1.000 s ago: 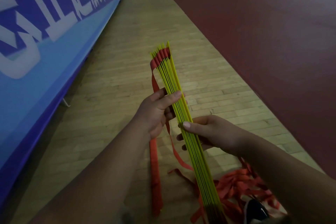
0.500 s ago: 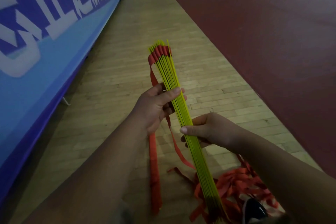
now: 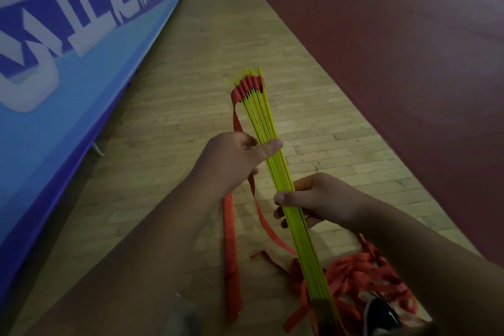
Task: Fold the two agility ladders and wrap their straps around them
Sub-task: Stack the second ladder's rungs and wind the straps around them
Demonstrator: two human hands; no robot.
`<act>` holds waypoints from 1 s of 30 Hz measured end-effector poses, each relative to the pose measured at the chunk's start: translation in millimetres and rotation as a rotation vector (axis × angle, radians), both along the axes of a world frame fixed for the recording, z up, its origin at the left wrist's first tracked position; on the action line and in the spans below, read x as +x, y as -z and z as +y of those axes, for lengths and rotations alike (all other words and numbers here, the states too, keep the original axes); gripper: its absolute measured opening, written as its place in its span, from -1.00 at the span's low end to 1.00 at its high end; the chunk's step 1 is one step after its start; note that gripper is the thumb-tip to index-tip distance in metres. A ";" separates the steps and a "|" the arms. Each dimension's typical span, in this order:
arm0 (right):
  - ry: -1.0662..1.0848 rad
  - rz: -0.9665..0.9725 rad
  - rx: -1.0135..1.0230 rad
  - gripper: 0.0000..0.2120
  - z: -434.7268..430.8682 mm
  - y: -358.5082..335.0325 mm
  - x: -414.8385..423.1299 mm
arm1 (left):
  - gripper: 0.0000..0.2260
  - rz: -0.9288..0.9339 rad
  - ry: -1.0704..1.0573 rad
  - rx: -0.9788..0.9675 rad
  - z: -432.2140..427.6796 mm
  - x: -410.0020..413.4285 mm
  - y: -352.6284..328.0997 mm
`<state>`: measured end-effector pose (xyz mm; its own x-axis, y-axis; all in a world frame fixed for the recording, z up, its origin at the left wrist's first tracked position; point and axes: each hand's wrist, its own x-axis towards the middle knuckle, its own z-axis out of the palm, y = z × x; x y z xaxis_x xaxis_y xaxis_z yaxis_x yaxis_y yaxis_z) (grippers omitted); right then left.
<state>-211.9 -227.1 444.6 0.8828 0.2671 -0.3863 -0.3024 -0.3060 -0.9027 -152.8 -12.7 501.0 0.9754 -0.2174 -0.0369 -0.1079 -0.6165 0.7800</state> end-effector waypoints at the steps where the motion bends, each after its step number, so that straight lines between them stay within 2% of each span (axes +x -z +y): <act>1: -0.007 0.004 -0.012 -0.57 0.0 1.1 0.3 | -0.53 -0.068 -0.055 0.091 3.7 -2.8 -5.9; 3: -0.040 0.007 -0.037 -0.60 0.3 1.7 0.0 | -0.51 -0.251 -0.217 0.115 14.7 -3.4 -16.7; 5: -0.077 0.016 -0.048 -0.66 1.7 0.7 -2.2 | -0.59 -0.357 -0.349 -0.054 30.1 3.6 -24.9; 7: -0.115 0.022 -0.059 -0.71 4.0 0.5 -5.1 | -0.53 -0.266 -0.269 -0.239 44.2 13.9 -27.0; 9: -0.160 0.027 -0.062 -0.74 6.2 1.8 -7.4 | -0.30 -0.142 -0.115 -0.334 52.8 21.5 -21.7; 10: -0.183 0.028 -0.066 -0.74 7.0 1.9 -8.6 | -0.24 -0.107 -0.058 -0.361 54.4 22.9 -18.5; 13: -0.239 0.039 -0.065 -0.73 8.5 3.6 -10.0 | -0.28 -0.111 0.019 -0.456 53.7 24.7 -12.2; 20: -0.216 0.033 -0.061 -0.71 10.6 4.5 -7.8 | -0.41 -0.155 -0.076 -0.584 50.5 31.5 -9.2; 25: -0.224 0.037 -0.066 -0.71 8.1 4.5 -7.5 | -0.35 -0.124 -0.106 -0.642 52.7 39.9 -5.2; 30: -0.195 0.025 -0.074 -0.68 5.9 7.5 -6.3 | -0.31 -0.104 -0.044 -0.603 51.6 40.1 -2.1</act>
